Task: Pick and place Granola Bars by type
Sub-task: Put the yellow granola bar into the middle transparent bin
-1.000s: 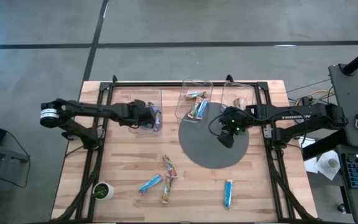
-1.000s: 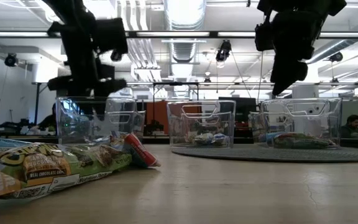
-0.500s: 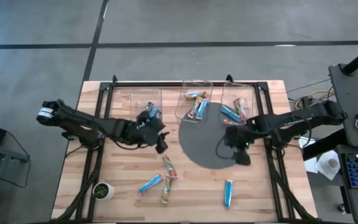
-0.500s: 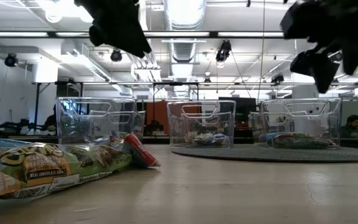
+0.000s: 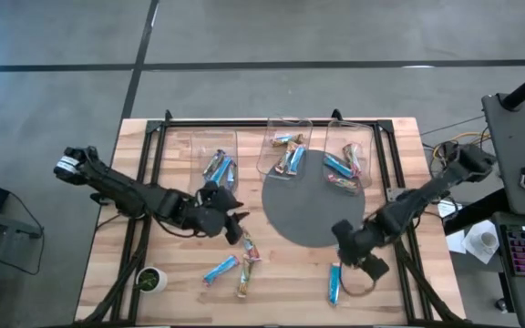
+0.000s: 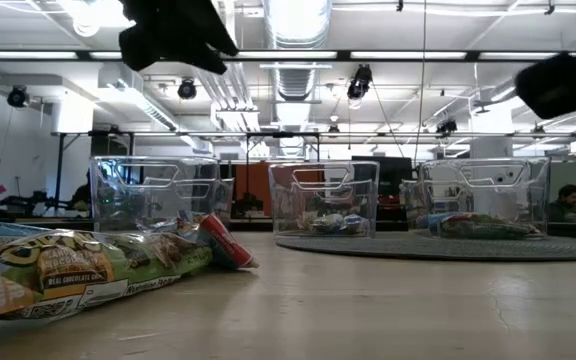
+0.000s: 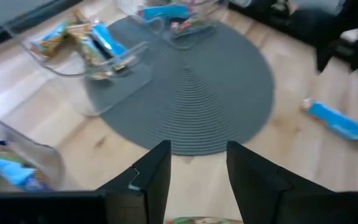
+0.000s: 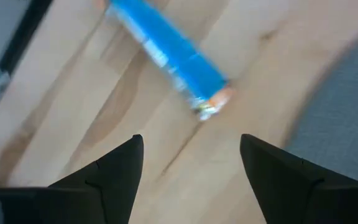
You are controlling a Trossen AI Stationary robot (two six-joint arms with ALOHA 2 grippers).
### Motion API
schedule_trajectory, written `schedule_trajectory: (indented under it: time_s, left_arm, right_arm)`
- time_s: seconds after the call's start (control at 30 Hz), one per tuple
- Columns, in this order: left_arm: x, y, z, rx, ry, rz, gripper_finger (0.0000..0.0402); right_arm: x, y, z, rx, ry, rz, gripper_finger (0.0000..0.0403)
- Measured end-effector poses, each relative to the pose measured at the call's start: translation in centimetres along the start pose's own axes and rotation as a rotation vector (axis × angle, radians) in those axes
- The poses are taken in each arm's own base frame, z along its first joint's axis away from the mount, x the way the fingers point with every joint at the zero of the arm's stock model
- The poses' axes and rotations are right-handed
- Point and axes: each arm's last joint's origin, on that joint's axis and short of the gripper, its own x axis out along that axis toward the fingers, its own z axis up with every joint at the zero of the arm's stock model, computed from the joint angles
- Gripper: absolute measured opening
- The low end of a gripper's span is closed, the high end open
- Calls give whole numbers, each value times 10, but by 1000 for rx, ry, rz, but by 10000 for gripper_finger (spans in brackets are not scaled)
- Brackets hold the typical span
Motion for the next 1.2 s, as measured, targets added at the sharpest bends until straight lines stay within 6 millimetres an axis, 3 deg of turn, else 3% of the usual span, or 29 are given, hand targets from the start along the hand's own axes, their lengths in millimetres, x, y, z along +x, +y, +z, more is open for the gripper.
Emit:
schedule_trajectory:
  time_s: [0.17,0.5,0.8,1.2]
  left_arm:
    - [-7,-12,-4,-118,-52,-50,138]
    - [-20,-26,-10,-335,-149,-79,138]
    - [-20,-27,-8,-417,-191,-79,137]
    - [-21,-26,-7,-418,-226,-53,137]
  right_arm:
    - [27,16,2,-119,107,-22,266]
    - [66,13,12,-208,142,-75,261]
    - [73,14,13,-284,145,-127,257]
    - [75,14,12,-573,141,-150,256]
